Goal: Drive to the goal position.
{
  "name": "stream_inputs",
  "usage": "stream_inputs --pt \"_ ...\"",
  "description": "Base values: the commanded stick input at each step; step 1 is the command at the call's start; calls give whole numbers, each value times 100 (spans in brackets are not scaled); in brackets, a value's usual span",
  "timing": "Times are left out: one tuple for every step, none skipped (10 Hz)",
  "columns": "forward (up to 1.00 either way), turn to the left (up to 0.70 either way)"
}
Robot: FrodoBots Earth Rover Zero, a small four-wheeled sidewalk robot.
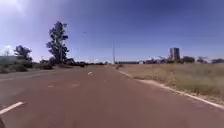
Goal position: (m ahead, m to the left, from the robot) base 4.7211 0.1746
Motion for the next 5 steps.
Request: stream_inputs --pt "100 6" --pt "100 2" --pt "100 0" --pt "100 0" --pt "100 0"
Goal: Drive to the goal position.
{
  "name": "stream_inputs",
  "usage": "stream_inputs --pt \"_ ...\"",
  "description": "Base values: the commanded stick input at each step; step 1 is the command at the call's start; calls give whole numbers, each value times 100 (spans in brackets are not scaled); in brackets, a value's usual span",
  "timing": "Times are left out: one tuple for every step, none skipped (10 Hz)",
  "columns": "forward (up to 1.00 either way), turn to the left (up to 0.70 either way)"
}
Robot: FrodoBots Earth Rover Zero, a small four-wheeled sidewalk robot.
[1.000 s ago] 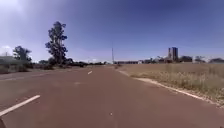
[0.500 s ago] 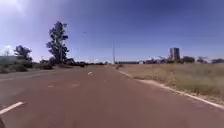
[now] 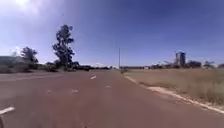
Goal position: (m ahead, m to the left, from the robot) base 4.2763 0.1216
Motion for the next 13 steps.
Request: stream_inputs --pt "100 0" --pt "100 0" --pt "100 0" --pt "100 0" --pt "100 0" --pt "100 0" --pt "100 0" --pt "100 0" --pt "100 0" --pt "100 0" --pt "100 0" --pt "100 0" --pt "100 0"
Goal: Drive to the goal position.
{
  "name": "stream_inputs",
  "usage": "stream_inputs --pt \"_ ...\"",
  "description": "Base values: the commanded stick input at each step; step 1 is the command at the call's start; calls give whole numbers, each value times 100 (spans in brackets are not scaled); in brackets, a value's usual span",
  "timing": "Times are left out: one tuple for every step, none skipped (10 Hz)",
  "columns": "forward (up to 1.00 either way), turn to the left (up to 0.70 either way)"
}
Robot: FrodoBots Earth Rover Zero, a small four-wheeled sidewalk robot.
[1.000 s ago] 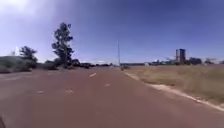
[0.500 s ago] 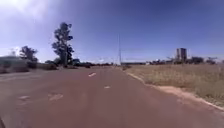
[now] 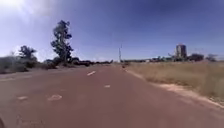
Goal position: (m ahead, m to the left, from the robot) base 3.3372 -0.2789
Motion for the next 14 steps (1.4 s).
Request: stream_inputs --pt "100 0" --pt "100 0" --pt "100 0" --pt "100 0" --pt "100 0" --pt "100 0" --pt "100 0" --pt "100 0" --pt "100 -11" --pt "100 -23" --pt "100 -34" --pt "100 -35" --pt "100 -25" --pt "100 -15"
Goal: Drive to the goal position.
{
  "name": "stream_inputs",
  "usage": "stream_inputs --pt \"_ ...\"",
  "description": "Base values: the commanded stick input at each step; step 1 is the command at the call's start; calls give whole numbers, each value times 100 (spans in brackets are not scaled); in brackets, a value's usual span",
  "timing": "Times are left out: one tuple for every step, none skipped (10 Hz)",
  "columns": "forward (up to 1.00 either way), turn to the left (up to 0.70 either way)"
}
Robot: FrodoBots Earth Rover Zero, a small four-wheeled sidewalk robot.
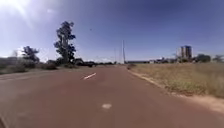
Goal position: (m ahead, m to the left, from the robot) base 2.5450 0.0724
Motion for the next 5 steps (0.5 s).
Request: stream_inputs --pt "100 -6" --pt "100 0" --pt "100 0" --pt "100 0" --pt "100 0"
